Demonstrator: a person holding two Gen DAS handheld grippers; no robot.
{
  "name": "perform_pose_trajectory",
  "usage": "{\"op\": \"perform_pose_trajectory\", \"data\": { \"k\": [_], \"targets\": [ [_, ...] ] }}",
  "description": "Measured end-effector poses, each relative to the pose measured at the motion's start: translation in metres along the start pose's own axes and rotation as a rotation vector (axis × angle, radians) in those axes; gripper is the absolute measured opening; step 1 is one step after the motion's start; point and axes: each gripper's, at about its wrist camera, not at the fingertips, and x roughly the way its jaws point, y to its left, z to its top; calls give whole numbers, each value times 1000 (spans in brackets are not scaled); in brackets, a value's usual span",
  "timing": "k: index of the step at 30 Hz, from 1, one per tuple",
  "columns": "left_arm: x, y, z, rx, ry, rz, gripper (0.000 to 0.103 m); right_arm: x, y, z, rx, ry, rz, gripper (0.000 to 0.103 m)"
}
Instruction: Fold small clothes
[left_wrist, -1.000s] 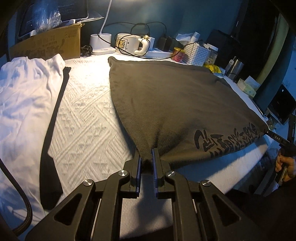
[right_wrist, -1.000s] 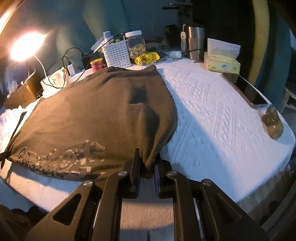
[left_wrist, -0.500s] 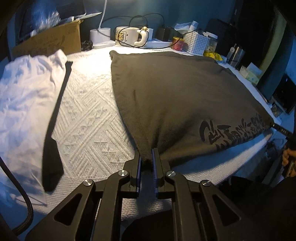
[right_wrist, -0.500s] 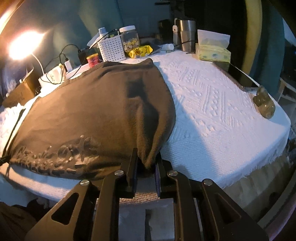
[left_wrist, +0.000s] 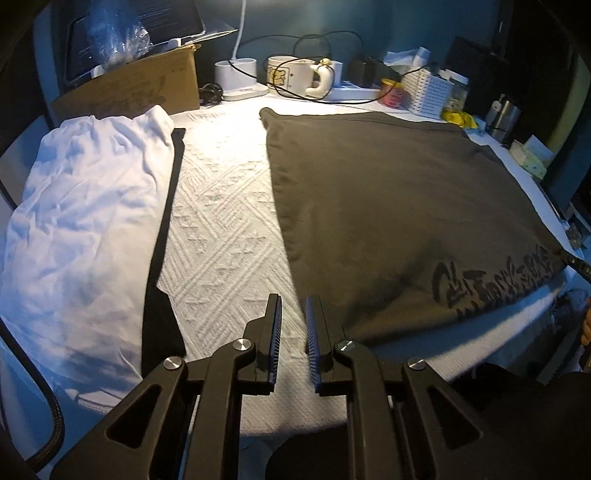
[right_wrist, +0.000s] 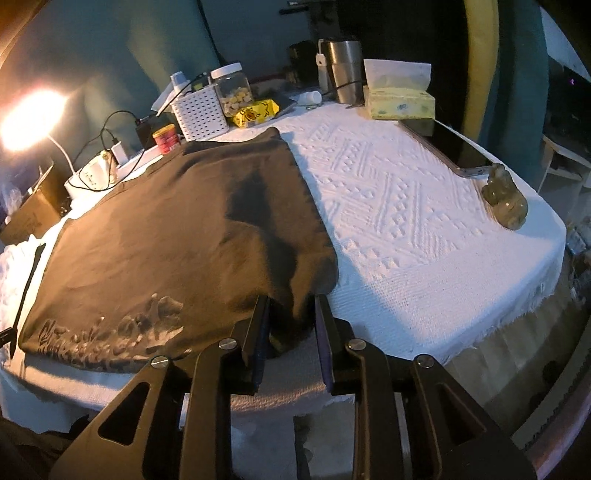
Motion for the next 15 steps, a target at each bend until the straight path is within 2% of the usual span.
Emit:
{"op": "perform_pose_trajectory", "data": {
  "k": [15],
  "targets": [
    [29,6,54,-61,-13,-8,13,15,3,55,-12,-16,-25,25]
  ]
}}
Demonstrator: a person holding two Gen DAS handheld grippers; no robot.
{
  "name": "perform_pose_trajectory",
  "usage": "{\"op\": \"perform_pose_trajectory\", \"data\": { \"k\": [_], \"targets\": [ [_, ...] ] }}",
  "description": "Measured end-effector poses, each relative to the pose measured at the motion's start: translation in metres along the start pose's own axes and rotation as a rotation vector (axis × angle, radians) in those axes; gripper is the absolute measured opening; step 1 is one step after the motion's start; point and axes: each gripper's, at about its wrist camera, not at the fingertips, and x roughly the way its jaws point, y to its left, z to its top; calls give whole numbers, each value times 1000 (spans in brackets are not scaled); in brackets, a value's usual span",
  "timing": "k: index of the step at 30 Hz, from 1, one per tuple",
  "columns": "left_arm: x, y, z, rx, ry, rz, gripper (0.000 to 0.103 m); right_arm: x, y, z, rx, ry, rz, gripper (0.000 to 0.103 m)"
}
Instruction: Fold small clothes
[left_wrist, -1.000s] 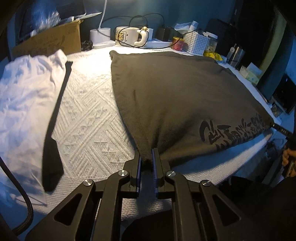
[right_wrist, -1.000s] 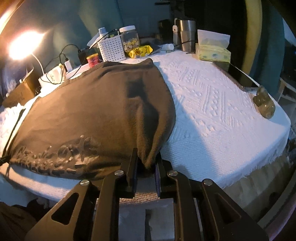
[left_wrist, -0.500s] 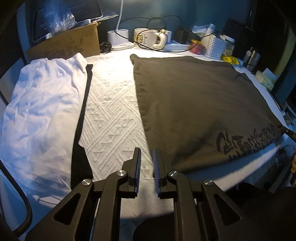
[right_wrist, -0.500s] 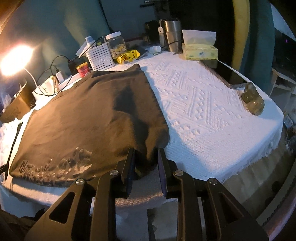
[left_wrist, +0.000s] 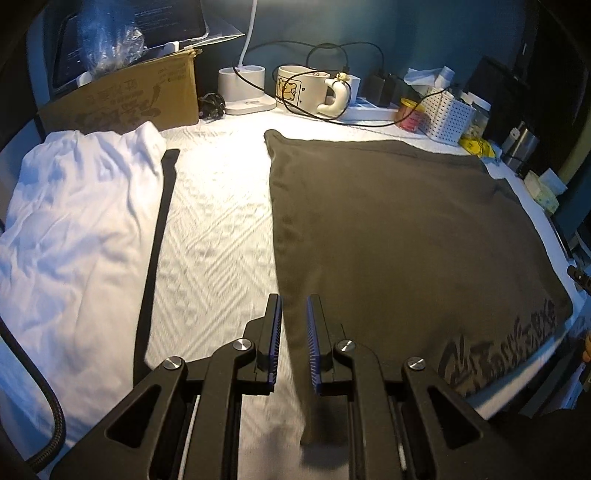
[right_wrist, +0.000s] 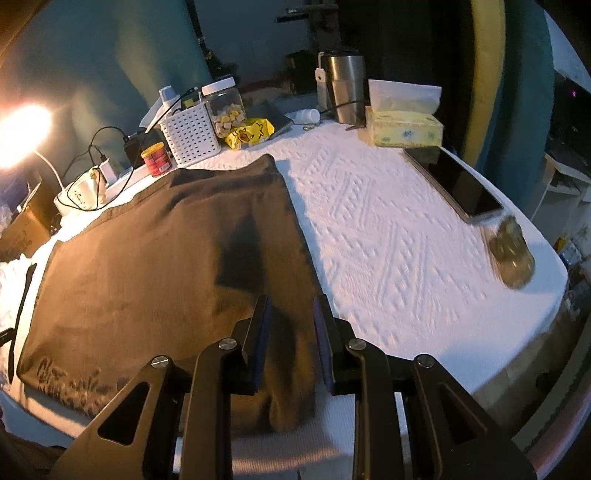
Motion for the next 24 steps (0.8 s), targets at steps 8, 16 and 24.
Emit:
{"op": "perform_pose_trajectory", "data": {
  "k": [8,16,24],
  "targets": [
    [25,5,30,-23,7,-8,13,31,10,33,-14,23,6,25],
    [58,8,68,15,0,-22,13,60,13,58,-14,50,1,25],
    [101,22,112,11,4,-54,13,79,13,69,-4,78,-19,25]
  ]
}}
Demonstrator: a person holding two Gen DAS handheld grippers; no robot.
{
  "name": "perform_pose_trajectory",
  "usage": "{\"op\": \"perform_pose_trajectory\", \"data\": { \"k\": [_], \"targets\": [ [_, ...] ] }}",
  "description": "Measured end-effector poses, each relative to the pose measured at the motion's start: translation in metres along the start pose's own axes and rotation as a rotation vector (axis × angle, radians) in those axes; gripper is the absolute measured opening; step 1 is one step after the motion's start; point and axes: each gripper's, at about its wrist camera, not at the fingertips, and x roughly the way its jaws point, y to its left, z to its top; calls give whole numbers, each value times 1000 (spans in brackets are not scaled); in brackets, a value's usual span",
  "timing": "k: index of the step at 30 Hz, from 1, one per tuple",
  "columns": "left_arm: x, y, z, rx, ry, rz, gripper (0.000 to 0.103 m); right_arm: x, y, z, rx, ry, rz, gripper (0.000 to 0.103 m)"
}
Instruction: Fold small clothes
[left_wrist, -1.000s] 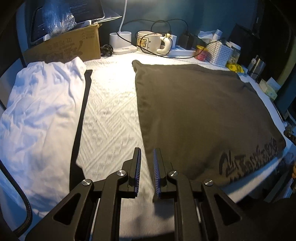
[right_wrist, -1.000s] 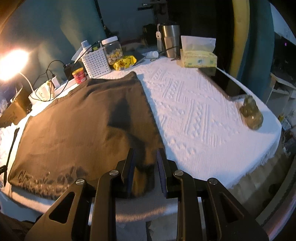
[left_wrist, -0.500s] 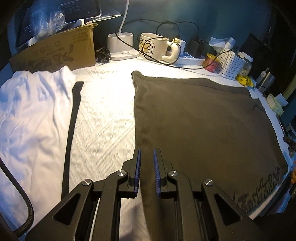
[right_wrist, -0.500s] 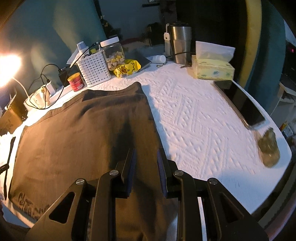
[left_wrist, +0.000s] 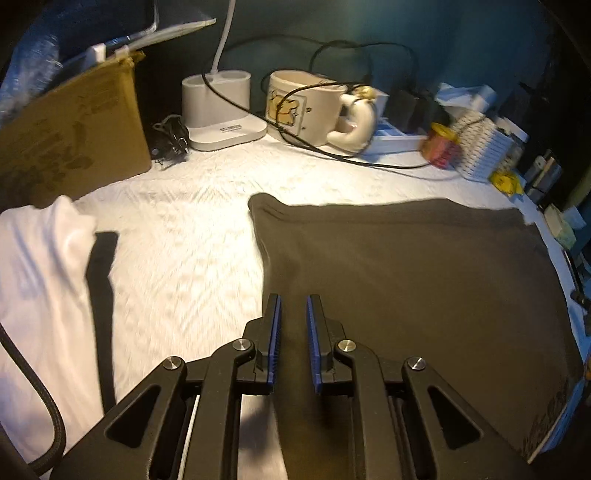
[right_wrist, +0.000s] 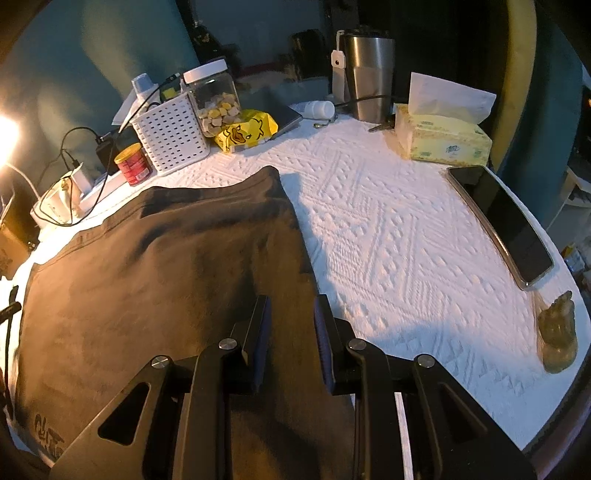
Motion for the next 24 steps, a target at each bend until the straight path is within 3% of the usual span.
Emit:
{"op": "perform_pose_trajectory", "data": {
  "k": [5,11,13,14,15,19,20,21,22,23,24],
  "targets": [
    [26,4,21,27,29,-31,13,11,-1,4,13,19,-18,25],
    [27,-3,35,68,18,37,14,17,0,7,23,25,-34,25],
    [24,-5,36,77,0,42,30,20,-1,8,28,29,-40,25],
    [24,-5,36,84,-10,61,55,21,-1,8,29,30,-41,25],
    [24,-4,36,92,-22,86,69,22,-1,9,31,32,-43,25],
    [34,-3,38,116,-12,97,69,26,-1,9,33,40,-44,25],
    [37,-4,38,122,-2,81,67,26,-1,9,32,40,-43,25],
    [41,-4,38,125,6,62,49,26,-1,9,32,39,-42,25],
    [44,-4,38,124,8,56,43,26,-2,9,32,38,-41,25],
    [43,-5,39,127,-6,64,19,25,-2,9,34,37,-41,25],
    [43,-2,42,107,0,35,2,24,-2,8,35,35,-41,25]
  ]
}}
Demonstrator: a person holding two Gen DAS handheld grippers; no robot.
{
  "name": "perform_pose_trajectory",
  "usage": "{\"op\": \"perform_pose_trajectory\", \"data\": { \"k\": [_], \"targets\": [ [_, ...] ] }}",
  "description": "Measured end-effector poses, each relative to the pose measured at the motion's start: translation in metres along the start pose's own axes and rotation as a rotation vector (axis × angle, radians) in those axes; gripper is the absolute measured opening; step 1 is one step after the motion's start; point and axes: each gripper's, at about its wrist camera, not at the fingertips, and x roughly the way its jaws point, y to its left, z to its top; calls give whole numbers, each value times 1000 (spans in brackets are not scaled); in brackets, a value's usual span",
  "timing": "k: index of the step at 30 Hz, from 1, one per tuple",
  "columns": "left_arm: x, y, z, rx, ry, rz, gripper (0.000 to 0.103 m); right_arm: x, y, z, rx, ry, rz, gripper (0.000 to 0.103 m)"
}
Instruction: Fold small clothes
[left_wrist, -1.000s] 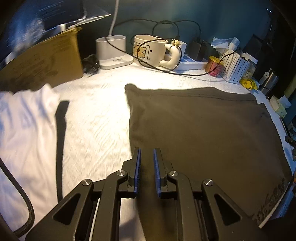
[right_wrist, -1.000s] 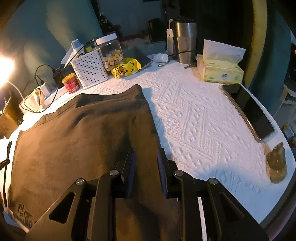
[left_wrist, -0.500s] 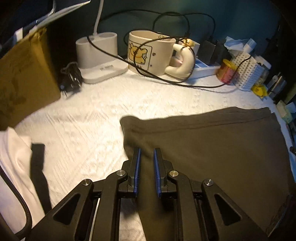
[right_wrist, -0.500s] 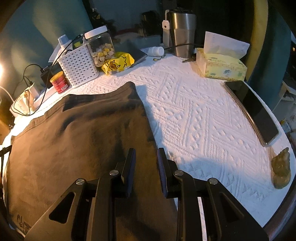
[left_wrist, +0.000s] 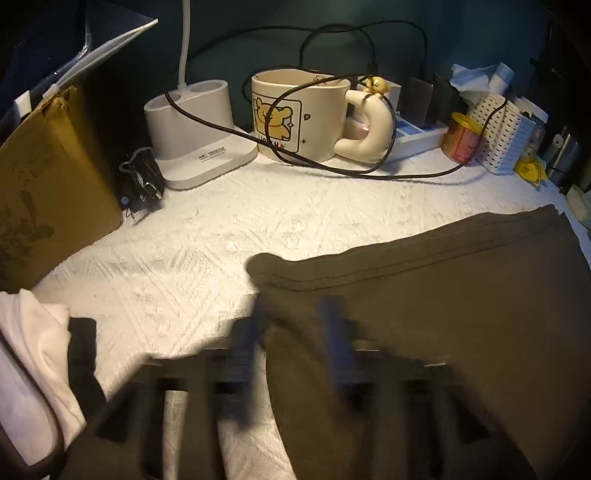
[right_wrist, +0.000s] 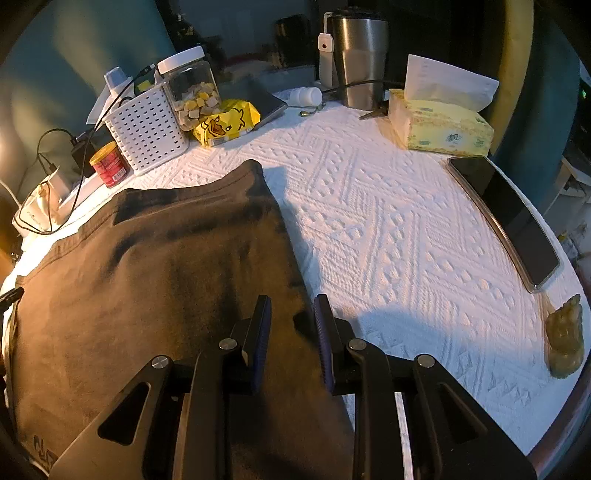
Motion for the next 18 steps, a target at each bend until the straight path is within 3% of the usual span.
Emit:
{"op": "perform_pose_trajectory", "data": {
  "k": [3,14,16,18],
  "targets": [
    [1,18,5,-98,8,-49,2,-3,-2,-3,11,-4,-1,25],
    [-18,1,7,-7,17,75,9,-28,-4,-10,27,-50,-7,25],
    [-27,-4,2,0,7,59,21,-33,-2,-13,23,-59,-2,25],
    [-43,-9,-5,-7,-22,39,63,-38,1,-14,19,-67,3,33]
  ]
}}
